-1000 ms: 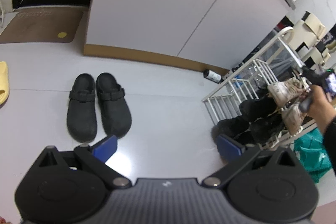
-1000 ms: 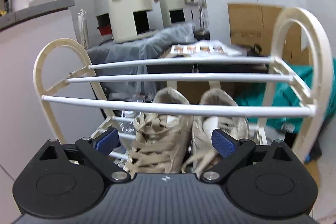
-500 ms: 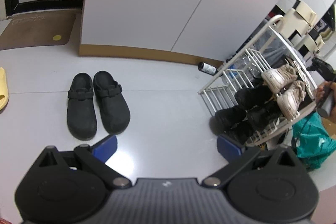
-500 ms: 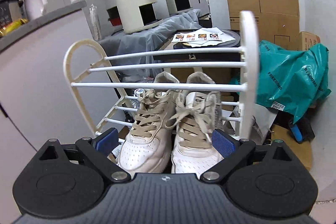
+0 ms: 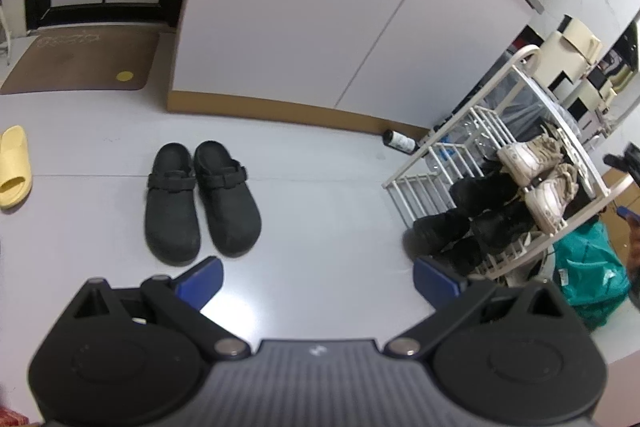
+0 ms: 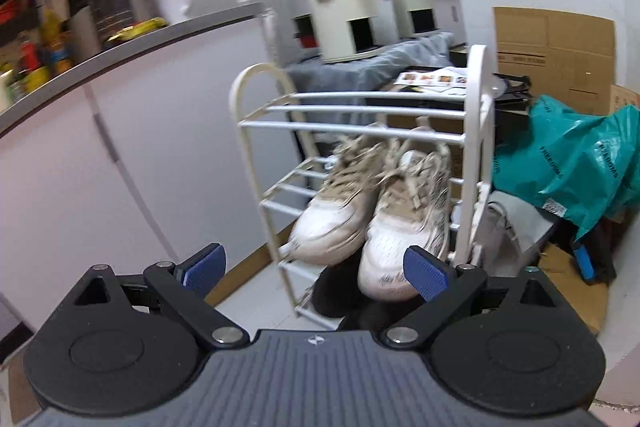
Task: Organize scattered shoes
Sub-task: 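Raise the right tool away from the rack toward the black clogs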
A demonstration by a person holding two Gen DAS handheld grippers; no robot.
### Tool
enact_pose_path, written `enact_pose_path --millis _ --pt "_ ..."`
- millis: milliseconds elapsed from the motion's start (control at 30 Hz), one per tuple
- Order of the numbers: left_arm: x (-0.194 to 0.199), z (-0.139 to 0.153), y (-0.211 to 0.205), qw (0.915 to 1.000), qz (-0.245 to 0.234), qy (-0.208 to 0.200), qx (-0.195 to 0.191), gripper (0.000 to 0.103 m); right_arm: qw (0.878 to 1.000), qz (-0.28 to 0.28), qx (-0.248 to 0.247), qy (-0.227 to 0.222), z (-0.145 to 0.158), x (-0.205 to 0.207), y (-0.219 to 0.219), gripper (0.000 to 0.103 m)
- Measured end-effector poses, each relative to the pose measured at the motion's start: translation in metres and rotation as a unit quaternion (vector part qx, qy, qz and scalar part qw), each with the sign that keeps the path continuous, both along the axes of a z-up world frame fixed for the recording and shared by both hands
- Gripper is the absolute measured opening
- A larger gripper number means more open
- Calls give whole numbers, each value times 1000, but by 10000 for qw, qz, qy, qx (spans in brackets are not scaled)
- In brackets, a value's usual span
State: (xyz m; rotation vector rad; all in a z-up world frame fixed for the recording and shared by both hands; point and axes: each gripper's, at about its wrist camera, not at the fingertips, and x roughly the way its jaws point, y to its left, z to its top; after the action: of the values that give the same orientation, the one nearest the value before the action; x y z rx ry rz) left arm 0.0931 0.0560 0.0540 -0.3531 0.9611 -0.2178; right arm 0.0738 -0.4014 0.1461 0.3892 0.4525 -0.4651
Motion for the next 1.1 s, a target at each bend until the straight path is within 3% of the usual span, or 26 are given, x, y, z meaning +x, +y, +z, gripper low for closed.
enact_pose_path --millis 167,333,500,733,867,1100 --pt "-4 1 15 9998 103 -38 182 102 9998 47 104 -141 -15 -27 13 99" --pt "-8 -3 25 9991 300 28 305 102 9992 253 -183 -259 -30 -46 27 99" --pt "-14 -7 18 9983 317 32 480 102 9957 913 65 136 -45 -37 52 99" --pt "-15 -9 2 9985 291 70 461 102 9789 1972 -201 503 -53 -31 97 99" --pt "-17 -10 -6 9990 238 68 383 102 9730 2238 -196 525 -55 -33 111 99" --pt "-14 -17 -20 9966 314 151 751 102 9648 2537 -232 651 -61 -37 128 99"
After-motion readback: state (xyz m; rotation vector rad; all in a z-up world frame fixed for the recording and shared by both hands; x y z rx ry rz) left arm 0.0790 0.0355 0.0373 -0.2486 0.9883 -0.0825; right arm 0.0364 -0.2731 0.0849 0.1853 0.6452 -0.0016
